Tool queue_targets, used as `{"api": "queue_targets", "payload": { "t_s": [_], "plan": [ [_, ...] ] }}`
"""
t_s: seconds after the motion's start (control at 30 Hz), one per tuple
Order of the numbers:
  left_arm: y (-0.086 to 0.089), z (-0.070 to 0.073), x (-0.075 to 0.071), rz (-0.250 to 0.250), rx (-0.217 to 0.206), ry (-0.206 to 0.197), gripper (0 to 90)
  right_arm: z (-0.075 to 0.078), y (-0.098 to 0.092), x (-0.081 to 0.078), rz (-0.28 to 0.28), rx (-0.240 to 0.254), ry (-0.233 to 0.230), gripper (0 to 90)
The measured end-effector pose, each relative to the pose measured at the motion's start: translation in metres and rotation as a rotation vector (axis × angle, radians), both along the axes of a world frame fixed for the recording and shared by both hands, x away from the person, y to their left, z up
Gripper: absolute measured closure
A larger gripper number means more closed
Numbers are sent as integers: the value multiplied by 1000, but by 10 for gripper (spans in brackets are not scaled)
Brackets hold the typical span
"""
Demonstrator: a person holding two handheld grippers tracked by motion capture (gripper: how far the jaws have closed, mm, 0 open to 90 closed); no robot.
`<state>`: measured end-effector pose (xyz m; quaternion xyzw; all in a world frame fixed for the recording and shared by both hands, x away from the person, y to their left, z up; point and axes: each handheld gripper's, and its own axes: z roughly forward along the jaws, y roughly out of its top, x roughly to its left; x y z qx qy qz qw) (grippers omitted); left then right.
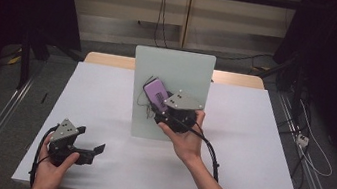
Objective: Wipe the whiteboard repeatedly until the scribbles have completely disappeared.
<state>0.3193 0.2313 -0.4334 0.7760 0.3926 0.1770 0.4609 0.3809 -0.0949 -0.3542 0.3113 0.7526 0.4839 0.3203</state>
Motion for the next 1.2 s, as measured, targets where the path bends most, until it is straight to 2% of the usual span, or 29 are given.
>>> {"api": "queue_targets", "payload": {
  "t_s": [0.3,0.37,0.47,0.7,0.97,1.07,1.2],
  "plan": [
    [1,0,0,2,-2,1,54,15,4,7,-13,-15,-33,417],
    [0,0,0,1,1,1,54,13,7,6,-11,-27,-37,418],
    [0,0,0,-6,8,-1,54,5,14,4,10,-43,-19,418],
    [1,0,0,2,1,1,54,-14,27,-1,47,-46,17,418],
    [1,1,-1,-3,7,-1,54,-33,40,-8,80,-95,43,418],
    [1,0,0,-2,7,1,54,-33,41,-8,83,-98,53,419],
    [1,0,0,-2,6,-1,54,-24,37,-6,65,-98,25,418]
  ]
}}
